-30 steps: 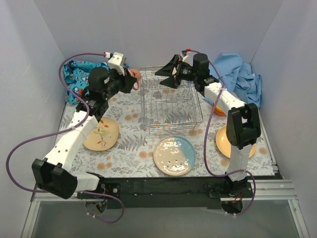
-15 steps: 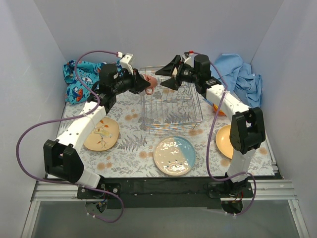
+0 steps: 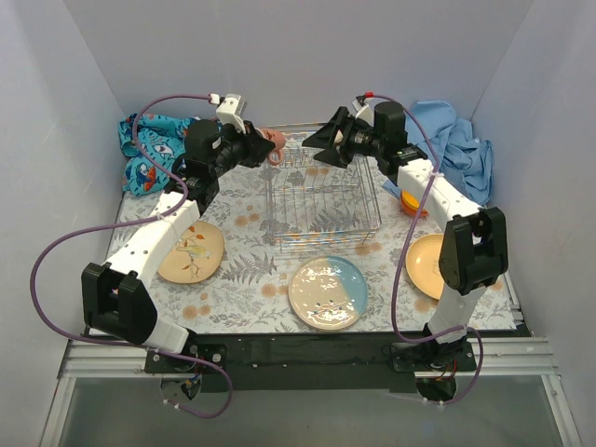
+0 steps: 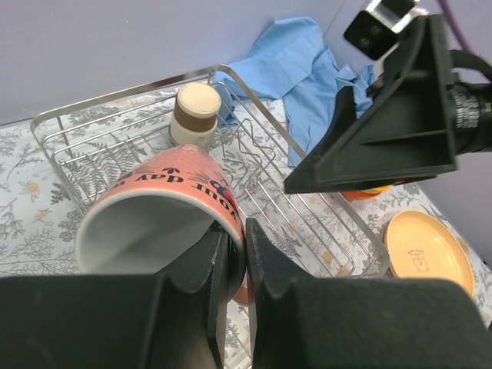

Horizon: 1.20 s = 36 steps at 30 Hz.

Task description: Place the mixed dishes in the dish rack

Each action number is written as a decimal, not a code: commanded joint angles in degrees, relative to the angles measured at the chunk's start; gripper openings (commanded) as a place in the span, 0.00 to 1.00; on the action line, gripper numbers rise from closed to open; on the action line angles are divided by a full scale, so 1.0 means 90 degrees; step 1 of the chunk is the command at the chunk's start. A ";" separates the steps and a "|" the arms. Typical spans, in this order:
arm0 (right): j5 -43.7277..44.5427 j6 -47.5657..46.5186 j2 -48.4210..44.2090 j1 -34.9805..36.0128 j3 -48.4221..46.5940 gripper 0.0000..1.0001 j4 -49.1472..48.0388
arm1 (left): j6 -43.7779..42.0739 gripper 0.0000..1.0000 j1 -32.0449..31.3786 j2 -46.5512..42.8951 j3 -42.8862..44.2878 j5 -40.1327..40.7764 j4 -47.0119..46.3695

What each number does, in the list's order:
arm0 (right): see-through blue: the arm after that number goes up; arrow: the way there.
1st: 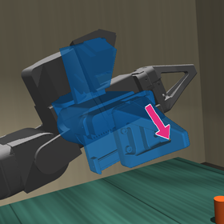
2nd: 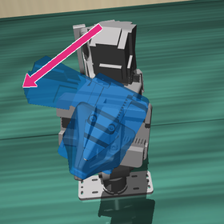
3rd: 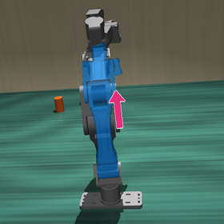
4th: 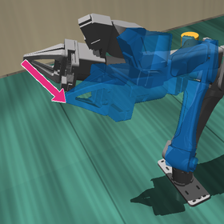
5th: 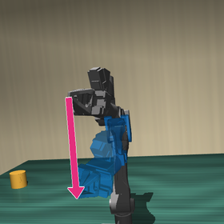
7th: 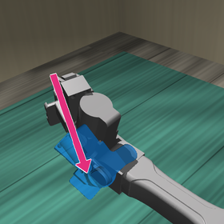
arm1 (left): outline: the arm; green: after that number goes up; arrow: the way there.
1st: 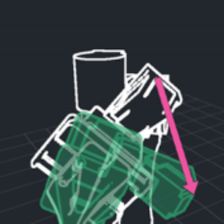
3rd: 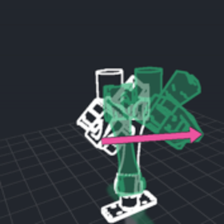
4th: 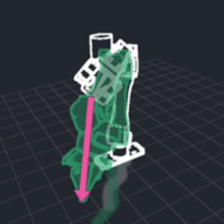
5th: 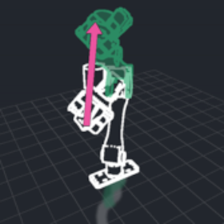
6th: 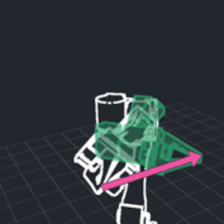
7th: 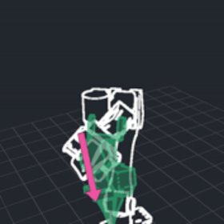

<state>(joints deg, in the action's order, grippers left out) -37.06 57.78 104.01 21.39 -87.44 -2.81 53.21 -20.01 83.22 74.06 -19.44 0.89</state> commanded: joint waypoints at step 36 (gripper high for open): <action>-0.0141 0.0006 0.0182 0.0289 -0.0499 0.84 0.1298 | -1.2670 0.00 -0.2493 -0.0673 -0.4665 0.3097 -0.5722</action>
<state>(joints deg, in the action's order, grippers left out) -39.97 58.24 105.91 22.96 -89.36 5.08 -53.17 -42.11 75.35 30.74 5.10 -38.37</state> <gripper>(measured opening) 0.846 0.088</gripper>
